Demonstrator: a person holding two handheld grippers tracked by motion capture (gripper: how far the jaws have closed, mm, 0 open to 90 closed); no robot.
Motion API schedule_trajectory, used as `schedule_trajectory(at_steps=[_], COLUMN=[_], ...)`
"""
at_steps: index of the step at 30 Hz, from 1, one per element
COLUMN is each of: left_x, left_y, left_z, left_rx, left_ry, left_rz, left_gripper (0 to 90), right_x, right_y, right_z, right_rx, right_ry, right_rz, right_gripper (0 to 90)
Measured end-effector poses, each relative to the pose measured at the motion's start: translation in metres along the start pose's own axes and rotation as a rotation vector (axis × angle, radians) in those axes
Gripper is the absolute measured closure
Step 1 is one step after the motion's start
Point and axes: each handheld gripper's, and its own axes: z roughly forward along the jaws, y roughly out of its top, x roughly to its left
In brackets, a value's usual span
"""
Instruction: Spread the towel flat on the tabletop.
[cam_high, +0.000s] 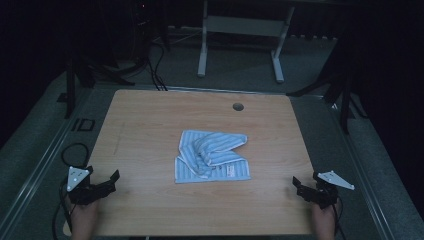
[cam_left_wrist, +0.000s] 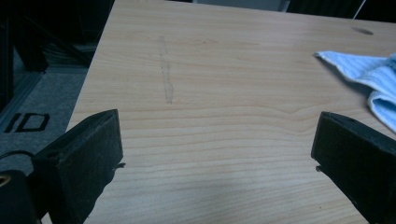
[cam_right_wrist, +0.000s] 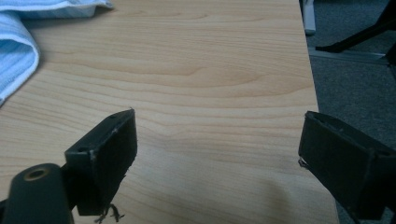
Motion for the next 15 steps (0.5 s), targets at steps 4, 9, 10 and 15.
schedule_trajectory(at_steps=[4, 9, 10, 15], left_x=[-0.003, -0.007, -0.008, -0.010], left_y=[0.002, 0.005, 0.005, 0.009], left_z=[-0.003, -0.003, -0.003, 0.000], left_rx=[0.045, 0.157, 0.173, 0.268], left_ry=[-0.019, -0.041, -0.049, -0.109], left_rz=[-0.024, 0.057, 0.071, 0.170], left_gripper=[1.9, 2.0, 2.0, 1.9], right_x=[-0.001, 0.002, 0.002, 0.004], right_y=[0.000, 0.001, 0.001, 0.009], right_z=[-0.001, 0.002, 0.003, 0.004], right_rx=[0.004, 0.042, 0.048, 0.113], right_ry=[0.011, 0.050, 0.058, 0.156], right_rz=[0.014, -0.023, -0.034, -0.100], right_gripper=[13.6, 13.3, 13.2, 12.7])
